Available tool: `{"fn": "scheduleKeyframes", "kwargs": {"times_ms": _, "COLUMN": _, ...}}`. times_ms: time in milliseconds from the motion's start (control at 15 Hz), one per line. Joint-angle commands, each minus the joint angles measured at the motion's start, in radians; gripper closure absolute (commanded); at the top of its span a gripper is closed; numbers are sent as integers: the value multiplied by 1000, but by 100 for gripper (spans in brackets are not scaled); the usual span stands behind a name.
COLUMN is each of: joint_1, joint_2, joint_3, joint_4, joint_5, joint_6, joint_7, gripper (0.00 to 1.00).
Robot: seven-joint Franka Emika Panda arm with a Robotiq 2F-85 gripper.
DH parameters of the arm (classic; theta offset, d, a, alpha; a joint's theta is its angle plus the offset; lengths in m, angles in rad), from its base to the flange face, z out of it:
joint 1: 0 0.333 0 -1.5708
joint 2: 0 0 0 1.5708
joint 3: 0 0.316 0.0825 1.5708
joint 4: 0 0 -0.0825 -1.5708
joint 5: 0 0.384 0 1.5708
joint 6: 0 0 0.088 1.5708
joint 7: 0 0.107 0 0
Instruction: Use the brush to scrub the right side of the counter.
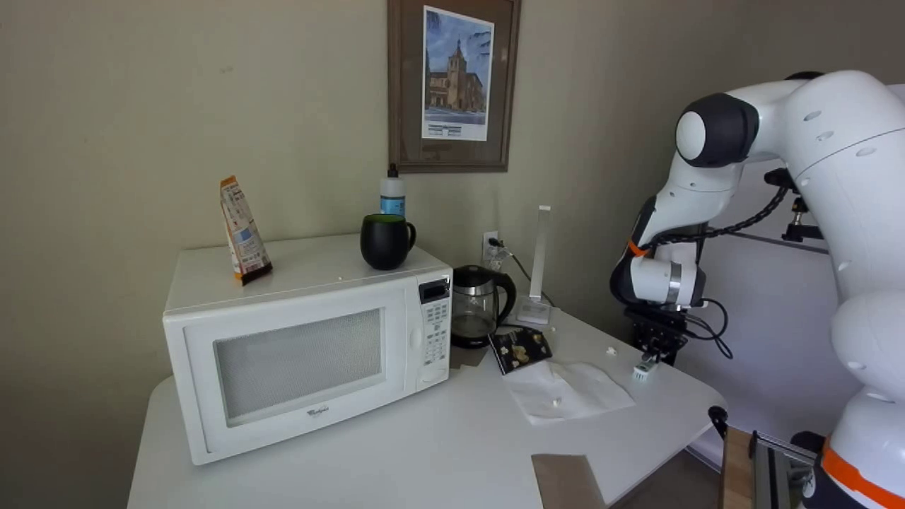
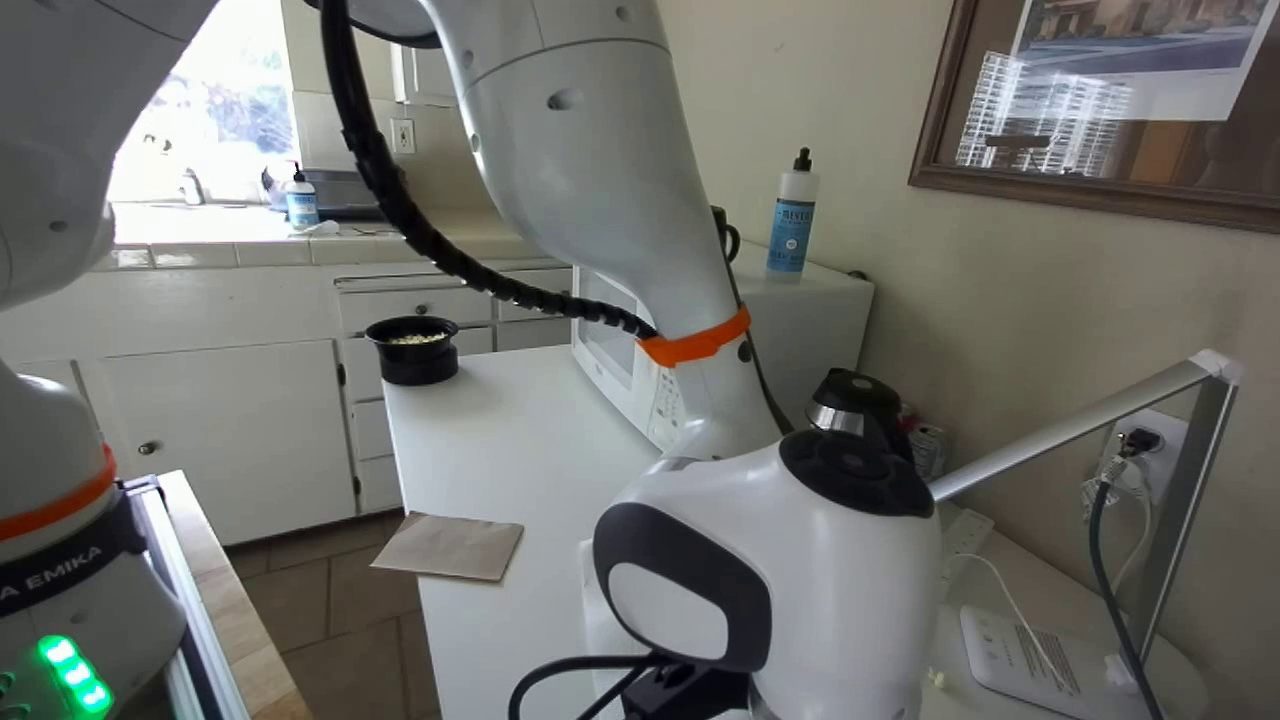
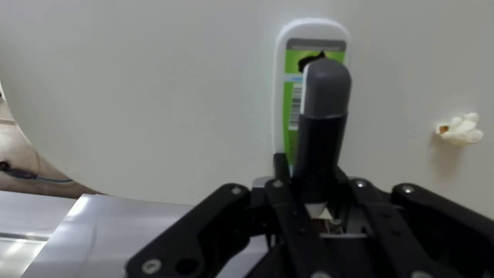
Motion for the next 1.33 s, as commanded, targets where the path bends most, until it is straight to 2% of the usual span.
{"fn": "scheduleKeyframes", "kwargs": {"times_ms": 0, "joint_1": -28, "joint_2": -11, "joint_3": 72, "joint_4": -12, "joint_5": 29, "joint_6": -90, "joint_7": -24, "gripper": 94}}
{"fn": "scheduleKeyframes", "kwargs": {"times_ms": 67, "joint_1": -26, "joint_2": -20, "joint_3": 75, "joint_4": -15, "joint_5": 24, "joint_6": -116, "joint_7": -31, "gripper": 94}}
{"fn": "scheduleKeyframes", "kwargs": {"times_ms": 333, "joint_1": 29, "joint_2": -39, "joint_3": 11, "joint_4": -19, "joint_5": -61, "joint_6": -279, "joint_7": -46, "gripper": 94}}
{"fn": "scheduleKeyframes", "kwargs": {"times_ms": 600, "joint_1": 74, "joint_2": 0, "joint_3": -70, "joint_4": 3, "joint_5": -154, "joint_6": -337, "joint_7": -18, "gripper": 94}}
{"fn": "scheduleKeyframes", "kwargs": {"times_ms": 933, "joint_1": 129, "joint_2": 79, "joint_3": -151, "joint_4": 15, "joint_5": -177, "joint_6": -184, "joint_7": 55, "gripper": 94}}
{"fn": "scheduleKeyframes", "kwargs": {"times_ms": 1067, "joint_1": 140, "joint_2": 99, "joint_3": -160, "joint_4": 17, "joint_5": -162, "joint_6": -122, "joint_7": 76, "gripper": 94}}
{"fn": "scheduleKeyframes", "kwargs": {"times_ms": 1267, "joint_1": 138, "joint_2": 103, "joint_3": -131, "joint_4": 14, "joint_5": -119, "joint_6": -45, "joint_7": 91, "gripper": 94}}
